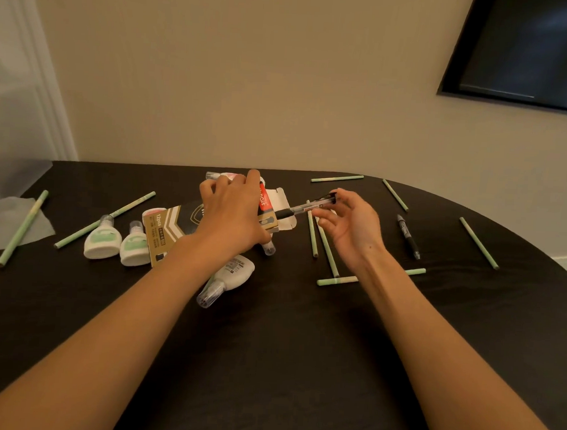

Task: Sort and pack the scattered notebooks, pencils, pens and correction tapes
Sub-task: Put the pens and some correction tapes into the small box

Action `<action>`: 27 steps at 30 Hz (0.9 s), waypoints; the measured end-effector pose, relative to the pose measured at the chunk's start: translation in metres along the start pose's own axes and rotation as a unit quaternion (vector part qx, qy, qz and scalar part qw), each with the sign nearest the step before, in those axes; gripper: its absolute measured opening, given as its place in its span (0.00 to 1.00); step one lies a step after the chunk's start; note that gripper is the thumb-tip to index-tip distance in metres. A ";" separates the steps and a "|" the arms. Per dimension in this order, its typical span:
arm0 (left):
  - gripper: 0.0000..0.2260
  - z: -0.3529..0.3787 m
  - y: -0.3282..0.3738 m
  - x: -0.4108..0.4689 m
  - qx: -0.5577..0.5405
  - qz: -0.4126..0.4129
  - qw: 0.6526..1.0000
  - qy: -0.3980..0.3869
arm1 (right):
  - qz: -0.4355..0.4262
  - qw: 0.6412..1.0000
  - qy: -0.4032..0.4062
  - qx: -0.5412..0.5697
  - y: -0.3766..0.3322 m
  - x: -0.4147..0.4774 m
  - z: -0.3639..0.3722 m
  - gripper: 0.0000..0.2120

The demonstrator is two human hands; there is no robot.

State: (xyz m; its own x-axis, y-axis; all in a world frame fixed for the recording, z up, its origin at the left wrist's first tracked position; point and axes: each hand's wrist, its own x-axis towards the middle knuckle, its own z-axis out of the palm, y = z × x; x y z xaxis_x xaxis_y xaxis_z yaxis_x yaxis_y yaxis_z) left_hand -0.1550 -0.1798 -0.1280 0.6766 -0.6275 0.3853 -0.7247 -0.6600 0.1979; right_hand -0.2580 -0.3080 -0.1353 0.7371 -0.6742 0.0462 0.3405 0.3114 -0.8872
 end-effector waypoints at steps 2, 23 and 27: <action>0.40 0.001 0.000 0.000 0.007 0.003 1.000 -0.005 | -0.017 0.999 -0.008 -0.050 -0.001 0.001 -0.001 0.07; 0.42 -0.002 0.003 -0.002 0.002 0.018 0.999 -0.033 | 0.037 0.989 -0.061 -0.130 0.003 -0.004 0.007 0.13; 0.42 -0.002 0.002 -0.003 -0.008 0.025 0.999 -0.029 | 0.055 0.979 -0.102 -0.167 0.002 -0.005 0.009 0.12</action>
State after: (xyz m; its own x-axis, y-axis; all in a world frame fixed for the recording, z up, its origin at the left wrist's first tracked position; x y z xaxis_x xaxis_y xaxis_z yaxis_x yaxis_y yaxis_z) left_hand -0.1589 -0.1785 -0.1268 0.6456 -0.6831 0.3415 -0.7595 -0.6210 0.1938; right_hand -0.2562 -0.2978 -0.1338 0.8713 -0.4907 0.0021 0.0675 0.1158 -0.9910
